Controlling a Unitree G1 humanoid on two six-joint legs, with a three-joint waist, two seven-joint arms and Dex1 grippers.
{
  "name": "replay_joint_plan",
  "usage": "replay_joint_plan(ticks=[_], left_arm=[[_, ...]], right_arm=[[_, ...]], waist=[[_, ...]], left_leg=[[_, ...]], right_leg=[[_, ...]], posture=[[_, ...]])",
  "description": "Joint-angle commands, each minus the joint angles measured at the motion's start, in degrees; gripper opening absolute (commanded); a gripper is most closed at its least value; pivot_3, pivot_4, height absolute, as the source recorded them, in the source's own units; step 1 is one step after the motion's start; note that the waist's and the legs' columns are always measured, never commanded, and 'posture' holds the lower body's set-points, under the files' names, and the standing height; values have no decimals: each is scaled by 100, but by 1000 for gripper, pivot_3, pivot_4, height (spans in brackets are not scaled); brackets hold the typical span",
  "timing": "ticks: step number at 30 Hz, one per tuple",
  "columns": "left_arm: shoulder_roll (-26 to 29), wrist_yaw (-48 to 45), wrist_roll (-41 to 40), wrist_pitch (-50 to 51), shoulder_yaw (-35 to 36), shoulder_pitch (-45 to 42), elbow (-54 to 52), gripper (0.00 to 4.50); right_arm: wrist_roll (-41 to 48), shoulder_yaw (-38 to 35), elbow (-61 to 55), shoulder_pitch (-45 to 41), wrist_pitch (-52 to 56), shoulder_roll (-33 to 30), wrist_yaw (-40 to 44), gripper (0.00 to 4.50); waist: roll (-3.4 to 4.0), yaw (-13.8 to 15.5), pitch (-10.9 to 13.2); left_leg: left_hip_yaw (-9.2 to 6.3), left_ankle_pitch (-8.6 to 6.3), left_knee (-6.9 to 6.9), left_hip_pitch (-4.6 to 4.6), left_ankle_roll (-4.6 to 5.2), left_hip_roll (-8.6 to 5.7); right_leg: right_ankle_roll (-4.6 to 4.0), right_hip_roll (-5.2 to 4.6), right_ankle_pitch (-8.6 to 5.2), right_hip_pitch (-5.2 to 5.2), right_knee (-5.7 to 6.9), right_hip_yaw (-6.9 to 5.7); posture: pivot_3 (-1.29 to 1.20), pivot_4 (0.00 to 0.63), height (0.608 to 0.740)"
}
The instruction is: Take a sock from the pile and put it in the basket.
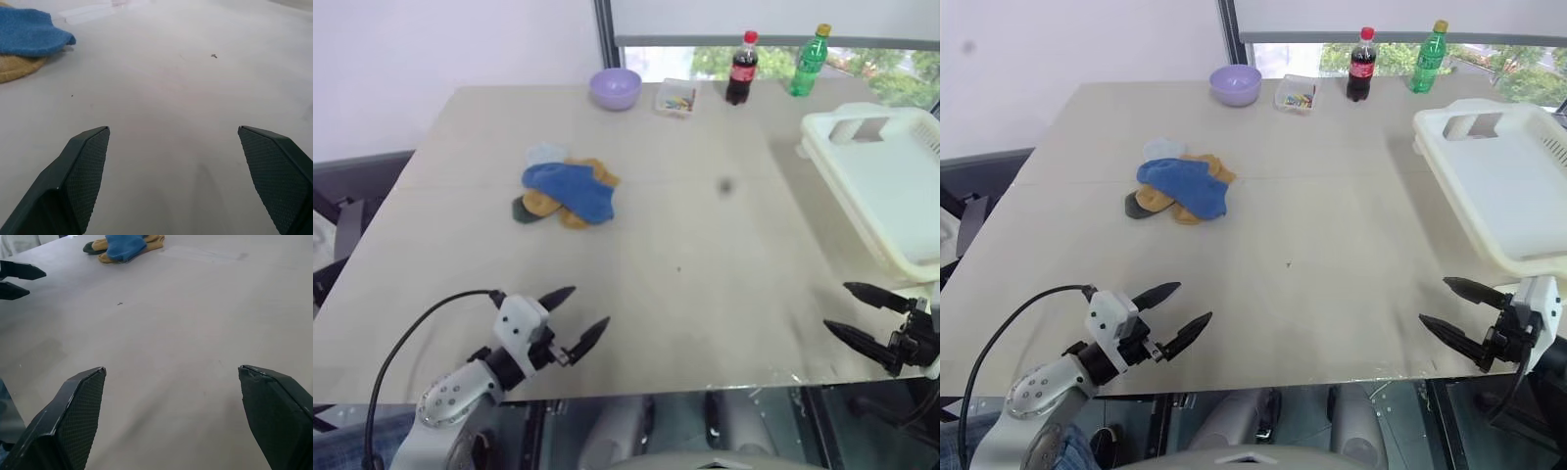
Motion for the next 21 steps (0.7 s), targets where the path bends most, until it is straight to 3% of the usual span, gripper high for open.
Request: replay_joint_plan(ticks=[1, 9, 21], left_arm=[[8, -1, -61, -60, 49, -73, -99, 4500], [-49, 221, 233, -76, -47, -432, 177, 4500], [-409, 1346, 1807, -451, -797, -2264, 1481, 4500]], right_arm=[[44, -192, -116, -6, -118, 4, 21, 4421], [20, -127, -142, -22, -236, 111, 9, 4421], [327, -170, -1184, 152, -21, 200, -296, 4421]], waist=[[0, -5, 0], [1, 1, 0], [-1, 92, -2]], left_leg=[[0, 0, 0, 1, 0, 0], [3, 0, 0, 4, 0, 0], [7, 1, 6, 13, -1, -4]], right_leg=[[0, 0, 0, 0, 1, 0], [0, 2, 1, 0, 4, 3], [22, 10, 15, 4, 14, 7]], posture=[[0, 150, 732], [0, 150, 732], [0, 150, 732]])
